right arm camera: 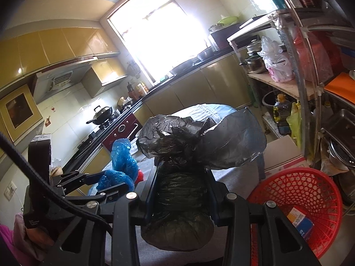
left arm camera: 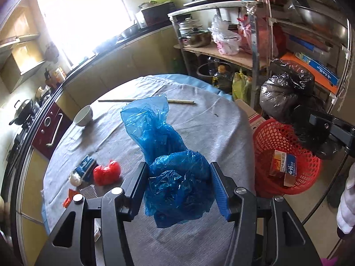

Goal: Collect trash
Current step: 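Carry both bag bundles to the red basket and release them inside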

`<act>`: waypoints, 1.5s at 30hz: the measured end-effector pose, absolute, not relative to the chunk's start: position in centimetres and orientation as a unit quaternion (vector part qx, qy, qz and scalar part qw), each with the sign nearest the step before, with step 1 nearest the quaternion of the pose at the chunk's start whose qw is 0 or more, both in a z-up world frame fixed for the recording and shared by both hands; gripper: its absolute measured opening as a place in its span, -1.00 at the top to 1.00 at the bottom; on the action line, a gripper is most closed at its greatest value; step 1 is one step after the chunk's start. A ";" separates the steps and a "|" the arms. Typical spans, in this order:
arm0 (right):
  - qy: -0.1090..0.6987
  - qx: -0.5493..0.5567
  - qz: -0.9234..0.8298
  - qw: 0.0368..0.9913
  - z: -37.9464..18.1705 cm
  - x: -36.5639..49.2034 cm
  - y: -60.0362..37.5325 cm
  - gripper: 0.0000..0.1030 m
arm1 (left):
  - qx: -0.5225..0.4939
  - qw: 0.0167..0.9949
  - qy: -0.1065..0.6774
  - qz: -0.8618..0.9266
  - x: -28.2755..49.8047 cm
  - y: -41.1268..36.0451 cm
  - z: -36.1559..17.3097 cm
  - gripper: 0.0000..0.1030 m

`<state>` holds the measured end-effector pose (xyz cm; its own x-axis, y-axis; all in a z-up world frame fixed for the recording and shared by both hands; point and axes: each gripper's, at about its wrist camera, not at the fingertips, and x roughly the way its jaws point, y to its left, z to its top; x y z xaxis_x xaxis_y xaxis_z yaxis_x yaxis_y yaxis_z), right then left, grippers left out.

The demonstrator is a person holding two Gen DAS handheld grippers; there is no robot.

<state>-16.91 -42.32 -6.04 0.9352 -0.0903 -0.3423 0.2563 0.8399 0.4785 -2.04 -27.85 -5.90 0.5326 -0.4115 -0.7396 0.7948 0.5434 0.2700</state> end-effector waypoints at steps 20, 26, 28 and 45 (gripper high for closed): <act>0.152 0.367 -0.209 0.893 -12.0 -24.7 -50.6 0.19 | 0.312 0.698 0.333 -0.552 -6.7 -36.9 -9.1 -0.11; 0.155 0.417 -0.234 0.865 -14.8 -26.3 -53.1 0.18 | 0.288 0.641 0.382 -0.600 -7.8 -40.9 -11.4 -0.14; 0.160 0.437 -0.232 0.854 -15.8 -26.6 -53.7 0.08 | 0.285 0.629 0.396 -0.605 -7.9 -42.1 -12.3 -0.15; 0.144 0.409 -0.218 0.874 -12.2 -25.1 -51.9 -0.04 | 0.262 0.682 0.383 -0.566 -4.1 -36.1 -10.0 -0.25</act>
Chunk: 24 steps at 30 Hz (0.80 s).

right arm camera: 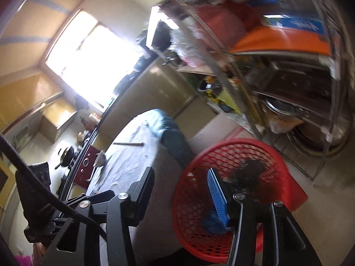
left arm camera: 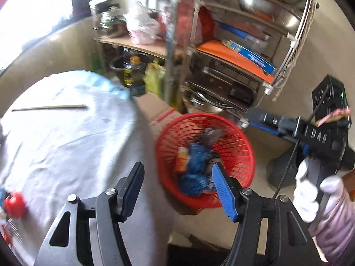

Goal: Collect trash
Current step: 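Carry both bag bundles to the red basket and release them inside, then grasp the white medicine box with the left tool while the right grasps the clear plastic tray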

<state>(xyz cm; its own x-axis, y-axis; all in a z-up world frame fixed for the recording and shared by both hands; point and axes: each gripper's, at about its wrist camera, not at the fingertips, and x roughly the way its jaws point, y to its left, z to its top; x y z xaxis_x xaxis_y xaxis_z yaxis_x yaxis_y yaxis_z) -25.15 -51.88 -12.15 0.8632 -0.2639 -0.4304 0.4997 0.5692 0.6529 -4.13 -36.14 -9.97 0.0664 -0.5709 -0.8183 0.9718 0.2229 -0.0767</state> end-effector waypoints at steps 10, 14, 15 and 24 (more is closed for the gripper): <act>0.160 0.337 -0.108 0.922 -6.4 -15.8 -45.5 -0.04 | 0.206 0.812 0.364 -0.407 1.7 -18.5 -6.8 -0.26; 0.171 0.311 -0.059 0.933 -4.8 -11.6 -42.0 -0.04 | 0.158 0.847 0.393 -0.322 4.7 -10.8 -7.1 -0.27; 0.176 0.304 -0.046 0.935 -4.4 -10.4 -41.0 -0.04 | 0.142 0.854 0.403 -0.298 5.6 -8.6 -7.4 -0.27; 0.236 0.242 0.068 0.939 -2.9 -0.4 -32.0 -0.11 | 0.065 0.879 0.429 -0.197 10.1 -0.1 -9.0 -0.27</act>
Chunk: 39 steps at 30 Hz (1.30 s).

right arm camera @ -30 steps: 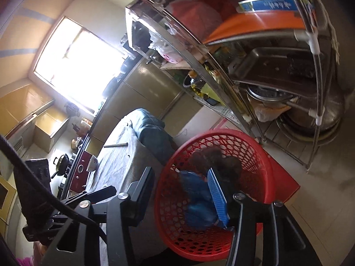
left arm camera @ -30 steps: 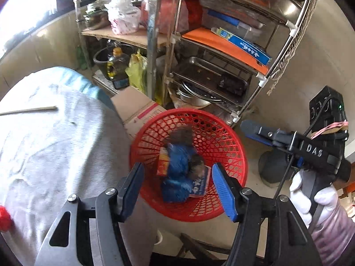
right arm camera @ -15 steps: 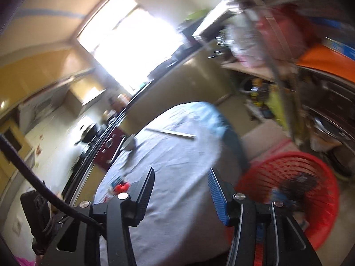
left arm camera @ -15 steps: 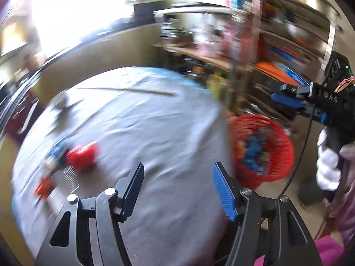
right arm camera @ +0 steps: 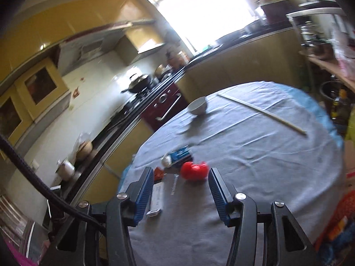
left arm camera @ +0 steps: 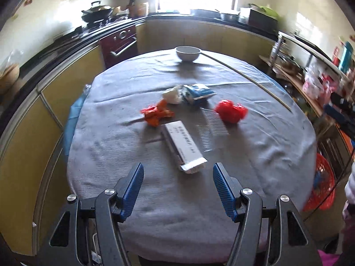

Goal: Collect trash
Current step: 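Grasp the white medicine box with the left tool while the right grasps the clear plastic tray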

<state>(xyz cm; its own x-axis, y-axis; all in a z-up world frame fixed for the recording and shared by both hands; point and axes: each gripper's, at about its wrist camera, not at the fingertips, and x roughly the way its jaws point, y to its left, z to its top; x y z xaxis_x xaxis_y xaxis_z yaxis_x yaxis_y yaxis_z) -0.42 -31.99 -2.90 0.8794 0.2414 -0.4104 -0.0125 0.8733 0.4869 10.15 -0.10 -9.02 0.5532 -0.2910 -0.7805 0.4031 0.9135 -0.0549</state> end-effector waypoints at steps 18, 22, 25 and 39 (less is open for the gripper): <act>0.410 0.237 0.093 0.876 -12.9 16.7 -22.6 -0.12 | 0.038 0.867 0.463 -0.181 14.6 3.8 -11.8 -0.27; 0.438 0.219 0.059 0.870 -14.6 18.7 -21.8 -0.11 | 0.032 0.865 0.467 -0.182 15.5 4.3 -12.1 -0.27; 0.450 0.216 0.051 0.865 -15.3 19.4 -21.5 -0.12 | 0.030 0.862 0.469 -0.190 16.1 4.2 -12.1 -0.27; 0.427 0.191 0.052 0.882 -15.4 17.4 -21.9 0.07 | 0.024 0.831 0.503 -0.237 19.0 -0.8 -13.6 -0.27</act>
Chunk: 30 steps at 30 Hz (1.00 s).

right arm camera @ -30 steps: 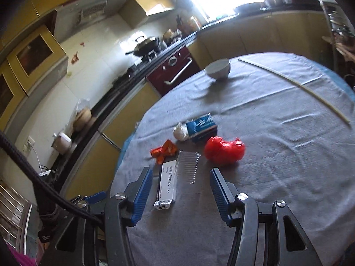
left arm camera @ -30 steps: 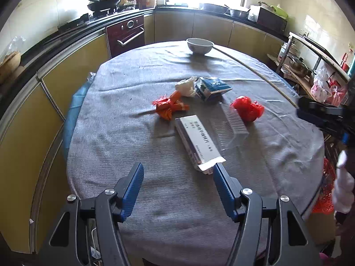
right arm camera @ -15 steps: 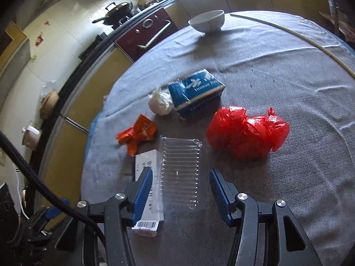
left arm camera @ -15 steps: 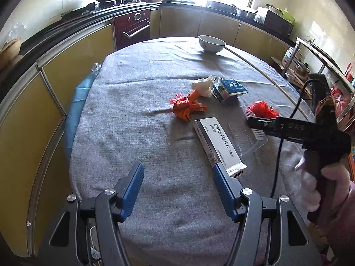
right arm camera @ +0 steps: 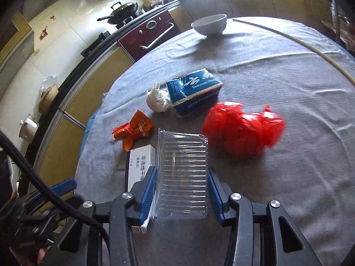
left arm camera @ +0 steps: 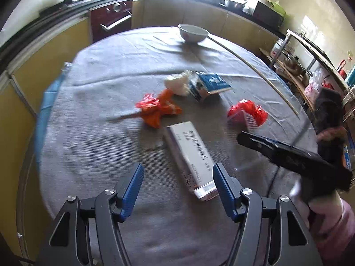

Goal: Collect trash
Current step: 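Grasp the white medicine box with the left tool while the right grasps the clear plastic tray, then carry the medicine box with the left tool while the right carries the tray to the red basket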

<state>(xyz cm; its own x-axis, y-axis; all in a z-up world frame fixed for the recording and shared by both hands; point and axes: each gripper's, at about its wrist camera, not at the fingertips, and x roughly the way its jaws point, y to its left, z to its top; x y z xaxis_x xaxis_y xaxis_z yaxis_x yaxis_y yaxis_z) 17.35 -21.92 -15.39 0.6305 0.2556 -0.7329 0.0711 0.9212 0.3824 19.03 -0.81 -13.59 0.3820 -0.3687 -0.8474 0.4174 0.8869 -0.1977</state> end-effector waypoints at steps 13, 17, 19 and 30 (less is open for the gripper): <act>0.379 0.170 0.023 0.909 -13.2 9.3 -26.5 0.07 | 0.012 0.791 0.583 -0.185 22.0 -6.7 -18.6 -0.27; 0.375 0.180 0.025 0.909 -13.3 8.2 -27.3 0.07 | 0.002 0.794 0.581 -0.182 22.1 -6.9 -18.9 -0.16; 0.372 0.184 0.026 0.909 -13.4 7.8 -27.5 0.07 | 0.009 0.800 0.573 -0.175 21.8 -7.0 -18.8 0.02; 0.344 0.187 0.027 0.920 -12.1 5.2 -27.9 0.07 | 0.003 0.802 0.562 -0.203 18.6 -8.0 -17.9 0.06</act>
<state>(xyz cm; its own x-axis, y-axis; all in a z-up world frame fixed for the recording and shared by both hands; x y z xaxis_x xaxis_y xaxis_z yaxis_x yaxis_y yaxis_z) 5.20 -27.89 -12.11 0.7620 0.1789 -0.6224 0.0787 0.9284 0.3632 18.61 -7.99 -17.89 0.2871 -0.3217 -0.9023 0.3284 0.9179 -0.2228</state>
